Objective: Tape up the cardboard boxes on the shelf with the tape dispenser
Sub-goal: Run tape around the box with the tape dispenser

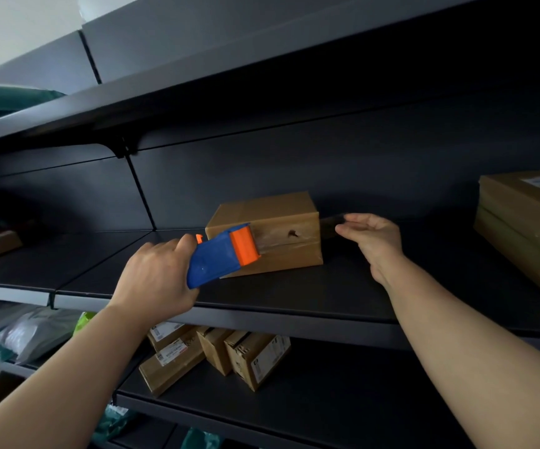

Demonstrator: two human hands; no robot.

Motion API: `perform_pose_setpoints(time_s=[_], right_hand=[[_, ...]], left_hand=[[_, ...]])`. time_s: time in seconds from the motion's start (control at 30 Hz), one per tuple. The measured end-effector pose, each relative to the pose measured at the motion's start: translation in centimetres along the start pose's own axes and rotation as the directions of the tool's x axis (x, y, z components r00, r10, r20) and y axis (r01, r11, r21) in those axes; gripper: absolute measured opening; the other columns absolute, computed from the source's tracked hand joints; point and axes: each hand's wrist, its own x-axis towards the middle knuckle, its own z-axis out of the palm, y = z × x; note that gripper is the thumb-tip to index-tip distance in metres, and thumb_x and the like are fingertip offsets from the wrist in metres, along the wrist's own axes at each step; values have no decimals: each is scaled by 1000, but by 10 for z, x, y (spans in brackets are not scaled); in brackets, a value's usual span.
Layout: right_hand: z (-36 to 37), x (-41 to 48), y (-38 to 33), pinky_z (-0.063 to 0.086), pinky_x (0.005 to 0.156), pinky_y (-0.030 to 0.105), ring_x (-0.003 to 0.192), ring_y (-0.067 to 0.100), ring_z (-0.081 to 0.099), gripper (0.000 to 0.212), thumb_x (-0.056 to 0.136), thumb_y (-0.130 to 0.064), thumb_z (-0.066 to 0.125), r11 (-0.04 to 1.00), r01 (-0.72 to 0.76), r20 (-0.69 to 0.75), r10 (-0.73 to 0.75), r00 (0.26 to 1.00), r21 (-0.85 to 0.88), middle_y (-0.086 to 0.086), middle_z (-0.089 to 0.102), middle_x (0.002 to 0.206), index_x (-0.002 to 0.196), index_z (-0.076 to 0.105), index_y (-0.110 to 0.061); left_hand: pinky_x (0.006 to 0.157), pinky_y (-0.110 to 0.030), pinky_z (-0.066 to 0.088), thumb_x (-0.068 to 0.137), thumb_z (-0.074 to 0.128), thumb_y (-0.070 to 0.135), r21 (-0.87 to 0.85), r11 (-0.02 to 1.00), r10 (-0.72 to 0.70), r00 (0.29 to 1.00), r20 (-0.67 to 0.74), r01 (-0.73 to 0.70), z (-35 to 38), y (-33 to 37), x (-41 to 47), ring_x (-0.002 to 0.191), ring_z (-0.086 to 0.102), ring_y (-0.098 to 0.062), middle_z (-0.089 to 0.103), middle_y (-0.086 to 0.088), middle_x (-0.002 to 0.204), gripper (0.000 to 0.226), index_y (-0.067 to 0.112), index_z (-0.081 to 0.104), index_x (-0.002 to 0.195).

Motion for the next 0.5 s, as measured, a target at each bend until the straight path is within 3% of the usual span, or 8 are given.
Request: perform_pose_setpoints(time_s=[0.3,0.5], right_hand=[[5,4,4,45,62,7,86,6,66,33,72,-4,82,999,0,13,1,1000,-39,1,71,94,102,71,-13],[16,6,6,45,71,11,87,6,65,34,71,-5,83,999,-11,36,13,999,-51,-2,71,94,102,70,-13]], left_hand=[[56,-27,42,50,81,20,-8,1000,-5,1000,-18,5,2,4,1,46,51,-19,55,3,60,47,12,54,88],[56,-26,41,51,82,23,1,1000,-18,1000,-12,18,3,2,1,47,50,-17,55,5,62,49,14,54,90]])
